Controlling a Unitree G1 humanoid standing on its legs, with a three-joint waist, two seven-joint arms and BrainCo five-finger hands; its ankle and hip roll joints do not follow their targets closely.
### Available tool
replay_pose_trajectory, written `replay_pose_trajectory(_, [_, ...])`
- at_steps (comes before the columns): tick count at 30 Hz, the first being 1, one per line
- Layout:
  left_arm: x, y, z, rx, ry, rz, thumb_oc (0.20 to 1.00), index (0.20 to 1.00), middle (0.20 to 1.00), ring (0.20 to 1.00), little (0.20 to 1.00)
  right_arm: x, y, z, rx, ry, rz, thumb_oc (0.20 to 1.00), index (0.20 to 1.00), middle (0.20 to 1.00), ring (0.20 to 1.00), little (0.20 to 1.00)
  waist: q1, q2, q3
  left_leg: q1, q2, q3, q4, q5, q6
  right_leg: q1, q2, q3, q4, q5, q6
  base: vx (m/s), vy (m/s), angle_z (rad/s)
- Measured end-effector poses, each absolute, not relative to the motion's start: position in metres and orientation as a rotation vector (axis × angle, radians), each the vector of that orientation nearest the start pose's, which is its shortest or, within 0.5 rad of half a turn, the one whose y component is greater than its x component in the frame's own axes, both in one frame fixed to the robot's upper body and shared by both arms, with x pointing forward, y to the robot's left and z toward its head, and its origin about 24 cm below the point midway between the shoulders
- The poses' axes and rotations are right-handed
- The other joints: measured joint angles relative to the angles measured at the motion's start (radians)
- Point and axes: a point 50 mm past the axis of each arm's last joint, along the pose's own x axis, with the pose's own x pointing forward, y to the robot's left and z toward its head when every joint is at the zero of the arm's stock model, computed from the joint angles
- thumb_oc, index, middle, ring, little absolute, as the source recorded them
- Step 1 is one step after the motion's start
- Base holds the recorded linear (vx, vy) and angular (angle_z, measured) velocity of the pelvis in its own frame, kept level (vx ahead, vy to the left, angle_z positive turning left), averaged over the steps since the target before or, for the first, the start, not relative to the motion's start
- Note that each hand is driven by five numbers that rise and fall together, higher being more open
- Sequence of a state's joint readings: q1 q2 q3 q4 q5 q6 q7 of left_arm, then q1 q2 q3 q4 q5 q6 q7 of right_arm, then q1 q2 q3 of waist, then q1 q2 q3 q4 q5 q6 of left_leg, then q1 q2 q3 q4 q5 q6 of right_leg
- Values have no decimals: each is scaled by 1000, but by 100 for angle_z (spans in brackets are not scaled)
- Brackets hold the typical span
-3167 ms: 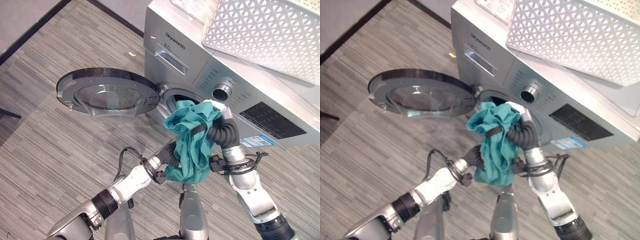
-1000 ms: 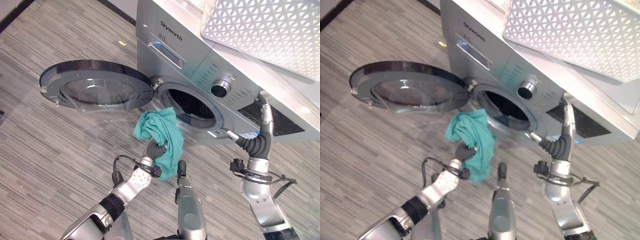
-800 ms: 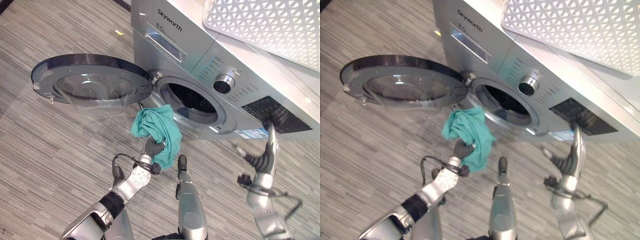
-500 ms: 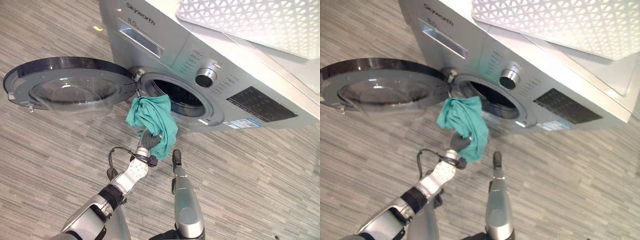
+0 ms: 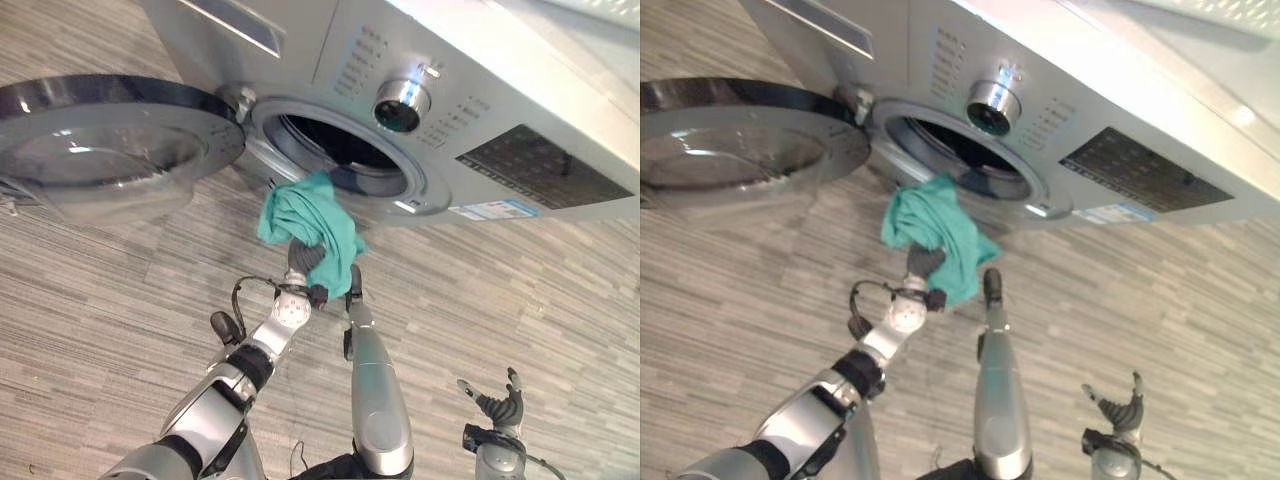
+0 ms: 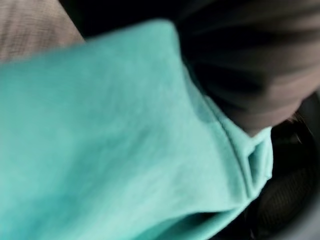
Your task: Grab the laundry basket,head to the washer,open it,put in the laundry and shut it.
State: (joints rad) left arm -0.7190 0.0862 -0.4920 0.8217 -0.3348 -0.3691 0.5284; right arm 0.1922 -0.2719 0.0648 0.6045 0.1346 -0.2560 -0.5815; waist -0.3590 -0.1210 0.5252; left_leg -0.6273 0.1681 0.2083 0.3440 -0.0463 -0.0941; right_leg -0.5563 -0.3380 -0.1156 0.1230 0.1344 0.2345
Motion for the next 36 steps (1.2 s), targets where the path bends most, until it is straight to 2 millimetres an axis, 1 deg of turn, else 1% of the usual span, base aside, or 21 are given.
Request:
replay_pose_trajectory(2, [359, 77, 87, 4, -173, 102, 200, 200, 200, 200, 200, 146, -254, -82, -307, 474, -633, 1000, 1000, 1000, 1000, 1000, -9, 0, 0, -4, 6, 0, -1, 1, -1, -12, 9, 0, 13, -3, -2, -21, -89, -6])
replay_pose_trajectory(4, [370, 92, 107, -44, -216, 167, 200, 200, 200, 200, 200, 146, -254, -82, -307, 469, -631, 1000, 1000, 1000, 1000, 1000, -13, -1, 0, -10, 16, 5, -11, 4, -7, -42, 17, 6, 33, -15, -6, -26, -131, -12])
replay_pose_trajectory(5, [375, 98, 120, -66, -249, 198, 200, 200, 200, 200, 200, 148, -253, -80, -309, 459, -607, 1000, 1000, 1000, 1000, 1000, -23, -1, -1, -27, 21, 2, -9, 6, -10, -70, 20, 8, 61, -25, -12, -1, -83, -7])
replay_pose_trajectory(7, [384, 112, 145, -105, -320, 252, 200, 200, 200, 200, 200, 150, -250, -78, -307, 444, -582, 1000, 1000, 1000, 1000, 1000, -34, -1, -1, -58, 35, -4, -10, 14, -19, -105, 30, 6, 72, -32, -19, -1, -113, -4])
replay_pose_trajectory(8, [385, 115, 150, -109, -332, 262, 200, 200, 200, 200, 200, 150, -250, -78, -307, 442, -579, 1000, 1000, 1000, 1000, 1000, -37, -1, -1, -62, 37, -4, -11, 17, -20, -111, 32, 6, 76, -33, -21, -3, -76, -3])
replay_pose_trajectory(9, [389, 125, 165, -114, -372, 292, 200, 200, 200, 200, 200, 151, -249, -77, -304, 433, -567, 1000, 1000, 1000, 1000, 1000, -46, -1, -1, -75, 46, -5, -13, 24, -23, -128, 43, 3, 91, -36, -26, -3, -83, -4])
replay_pose_trajectory(11, [393, 133, 186, -146, -428, 327, 200, 200, 200, 200, 200, 150, -248, -77, -301, 431, -551, 1000, 1000, 1000, 1000, 1000, -44, -1, -1, -76, 59, -5, -24, 31, -29, -142, 54, -2, 103, -39, -32, 6, -115, -8])
replay_pose_trajectory(12, [395, 142, 204, -146, -473, 354, 200, 200, 200, 200, 200, 152, -247, -76, -303, 421, -528, 1000, 1000, 1000, 1000, 1000, -50, -2, -2, -72, 68, -8, -40, 42, -36, -149, 69, -3, 113, -45, -39, 12, -113, -8])
replay_pose_trajectory(14, [397, 148, 226, -141, -531, 367, 200, 200, 200, 200, 200, 154, -246, -71, -301, 388, -498, 1000, 1000, 1000, 1000, 1000, -56, -5, -3, -82, 80, -7, -51, 53, -43, -179, 74, -3, 141, -49, -47, 24, -111, -9])
replay_pose_trajectory(16, [397, 150, 227, -154, -531, 380, 200, 200, 200, 200, 200, 155, -246, -70, -297, 380, -489, 1000, 1000, 1000, 1000, 1000, -66, -6, -4, -80, 95, -7, -66, 62, -52, -190, 96, -3, 146, -56, -56, 46, -144, -10])
replay_pose_trajectory(17, [398, 151, 232, -185, -535, 389, 200, 200, 200, 200, 200, 155, -246, -69, -292, 377, -482, 1000, 1000, 1000, 1000, 1000, -74, -7, -4, -85, 104, -7, -72, 69, -56, -203, 101, -4, 158, -57, -58, 41, -100, -13])
replay_pose_trajectory(19, [398, 149, 251, -218, -580, 391, 200, 200, 200, 200, 200, 155, -246, -69, -288, 374, -484, 1000, 1000, 1000, 1000, 1000, -79, -7, -4, -98, 123, -6, -88, 81, -63, -229, 119, -5, 165, -65, -71, 34, -95, -14])
replay_pose_trajectory(21, [397, 145, 264, -230, -613, 381, 200, 200, 200, 200, 200, 156, -246, -68, -285, 364, -483, 1000, 1000, 1000, 1000, 1000, -93, -7, -4, -97, 136, -3, -123, 104, -70, -247, 133, -6, 170, -63, -75, 43, -106, -11])
replay_pose_trajectory(22, [398, 141, 271, -244, -625, 370, 200, 200, 200, 200, 200, 155, -247, -68, -277, 368, -489, 1000, 1000, 1000, 1000, 1000, -104, -7, -4, -91, 147, -1, -140, 117, -79, -250, 144, -9, 173, -64, -76, 39, -81, -10])
replay_pose_trajectory(24, [397, 130, 278, -301, -631, 340, 200, 200, 200, 200, 200, 153, -248, -69, -265, 375, -502, 1000, 1000, 1000, 1000, 1000, -106, -7, -4, -80, 159, 0, -149, 121, -84, -250, 158, -9, 181, -67, -82, 25, -71, -10])
replay_pose_trajectory(26, [396, 120, 282, -328, -644, 305, 200, 200, 200, 200, 200, 153, -248, -69, -265, 375, -503, 1000, 1000, 1000, 1000, 1000, -107, -8, -5, -69, 166, 5, -158, 125, -88, -250, 165, -8, 191, -70, -89, 31, -79, -7])
replay_pose_trajectory(27, [396, 122, 280, -375, -625, 312, 200, 200, 200, 200, 200, 153, -248, -69, -264, 373, -502, 1000, 1000, 1000, 1000, 1000, -108, -8, -5, -65, 172, 7, -166, 128, -88, -254, 169, -10, 196, -75, -95, 30, -66, -3])
replay_pose_trajectory(30, [396, 120, 282, -374, -634, 298, 200, 200, 200, 200, 200, 153, -248, -68, -264, 372, -503, 1000, 1000, 1000, 1000, 1000, -111, -10, -6, -72, 175, 22, -186, 146, -86, -277, 170, -9, 208, -76, -99, 30, -62, 0])
replay_pose_trajectory(31, [396, 120, 282, -372, -634, 296, 200, 200, 200, 200, 200, 153, -248, -68, -262, 369, -502, 1000, 1000, 1000, 1000, 1000, -117, -10, -6, -73, 177, 24, -187, 149, -92, -283, 170, -9, 215, -75, -99, 29, -62, -1])
replay_pose_trajectory(33, [396, 121, 285, -367, -642, 296, 200, 200, 200, 200, 200, 153, -247, -66, -258, 359, -499, 1000, 1000, 1000, 1000, 1000, -127, -12, -7, -71, 181, 24, -186, 147, -90, -283, 173, -9, 221, -75, -99, 28, -59, -4])
replay_pose_trajectory(36, [396, 132, 292, -338, -664, 307, 200, 200, 200, 200, 200, 152, -247, -65, -257, 357, -499, 1000, 1000, 1000, 1000, 1000, -129, -18, -11, -75, 190, 27, -183, 148, -91, -291, 184, -5, 222, -78, -104, 20, -50, -6])
